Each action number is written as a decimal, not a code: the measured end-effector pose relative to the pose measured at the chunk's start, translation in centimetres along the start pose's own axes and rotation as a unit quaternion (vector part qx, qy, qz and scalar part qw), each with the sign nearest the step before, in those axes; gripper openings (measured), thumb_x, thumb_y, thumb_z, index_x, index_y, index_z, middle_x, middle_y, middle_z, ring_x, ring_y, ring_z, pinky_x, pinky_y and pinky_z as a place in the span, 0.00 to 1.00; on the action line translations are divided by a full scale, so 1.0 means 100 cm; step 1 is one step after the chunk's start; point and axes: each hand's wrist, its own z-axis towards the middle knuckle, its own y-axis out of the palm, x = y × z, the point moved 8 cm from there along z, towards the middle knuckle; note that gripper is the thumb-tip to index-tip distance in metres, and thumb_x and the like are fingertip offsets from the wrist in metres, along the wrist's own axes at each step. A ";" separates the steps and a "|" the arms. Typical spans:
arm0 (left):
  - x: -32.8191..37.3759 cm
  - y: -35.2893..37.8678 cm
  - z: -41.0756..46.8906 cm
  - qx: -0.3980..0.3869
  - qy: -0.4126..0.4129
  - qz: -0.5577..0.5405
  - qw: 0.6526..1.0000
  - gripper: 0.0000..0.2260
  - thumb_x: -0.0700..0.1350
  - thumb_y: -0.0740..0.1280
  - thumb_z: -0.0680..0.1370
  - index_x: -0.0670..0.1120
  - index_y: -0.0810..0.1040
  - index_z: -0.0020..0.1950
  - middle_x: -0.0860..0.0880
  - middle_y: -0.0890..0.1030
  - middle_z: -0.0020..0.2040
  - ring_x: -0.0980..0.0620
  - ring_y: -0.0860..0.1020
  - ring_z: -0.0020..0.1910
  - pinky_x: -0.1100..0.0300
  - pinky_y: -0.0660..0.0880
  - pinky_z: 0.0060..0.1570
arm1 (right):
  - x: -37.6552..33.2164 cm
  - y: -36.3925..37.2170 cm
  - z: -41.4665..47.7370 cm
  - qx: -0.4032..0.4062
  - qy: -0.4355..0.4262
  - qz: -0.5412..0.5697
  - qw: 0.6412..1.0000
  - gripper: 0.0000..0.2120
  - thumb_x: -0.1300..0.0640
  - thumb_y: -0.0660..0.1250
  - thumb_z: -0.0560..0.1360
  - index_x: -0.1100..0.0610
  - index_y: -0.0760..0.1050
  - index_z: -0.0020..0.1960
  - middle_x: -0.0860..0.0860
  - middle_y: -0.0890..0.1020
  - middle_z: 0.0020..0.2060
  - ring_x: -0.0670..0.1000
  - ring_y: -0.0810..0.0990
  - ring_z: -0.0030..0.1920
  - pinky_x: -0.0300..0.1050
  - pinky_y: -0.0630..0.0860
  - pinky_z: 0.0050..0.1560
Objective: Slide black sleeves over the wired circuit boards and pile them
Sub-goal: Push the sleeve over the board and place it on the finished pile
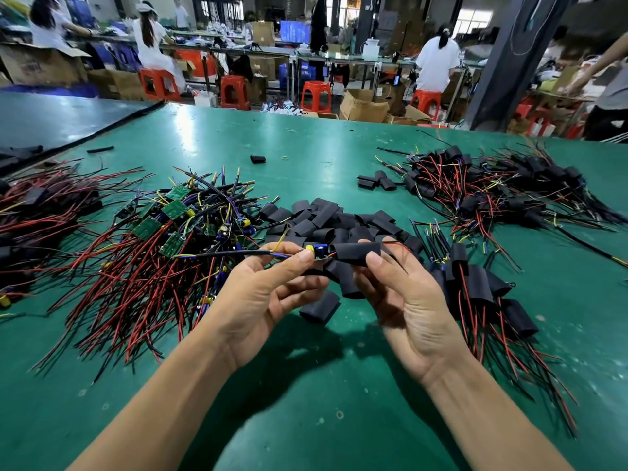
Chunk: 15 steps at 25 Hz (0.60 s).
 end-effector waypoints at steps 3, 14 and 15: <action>0.000 -0.002 0.000 0.005 0.002 0.000 1.000 0.14 0.42 0.75 0.65 0.45 0.76 0.47 0.41 0.85 0.45 0.46 0.83 0.35 0.59 0.81 0.33 | -0.003 -0.002 -0.002 0.024 -0.028 -0.007 0.999 0.32 0.64 0.75 0.64 0.61 0.72 0.66 0.51 0.85 0.47 0.48 0.85 0.47 0.38 0.80 0.44; -0.004 0.001 0.000 -0.015 0.007 0.042 0.999 0.08 0.46 0.78 0.62 0.51 0.83 0.38 0.41 0.85 0.45 0.48 0.83 0.33 0.59 0.80 0.32 | -0.002 -0.001 -0.005 0.039 -0.040 -0.038 0.998 0.34 0.62 0.77 0.59 0.56 0.74 0.64 0.53 0.87 0.45 0.49 0.86 0.45 0.37 0.80 0.42; -0.005 0.000 -0.001 -0.015 0.004 0.047 0.999 0.09 0.46 0.78 0.62 0.50 0.83 0.39 0.41 0.85 0.45 0.49 0.82 0.32 0.60 0.80 0.32 | 0.000 0.000 -0.004 0.030 -0.032 -0.037 0.998 0.32 0.61 0.78 0.59 0.56 0.75 0.62 0.52 0.87 0.46 0.49 0.86 0.46 0.38 0.80 0.43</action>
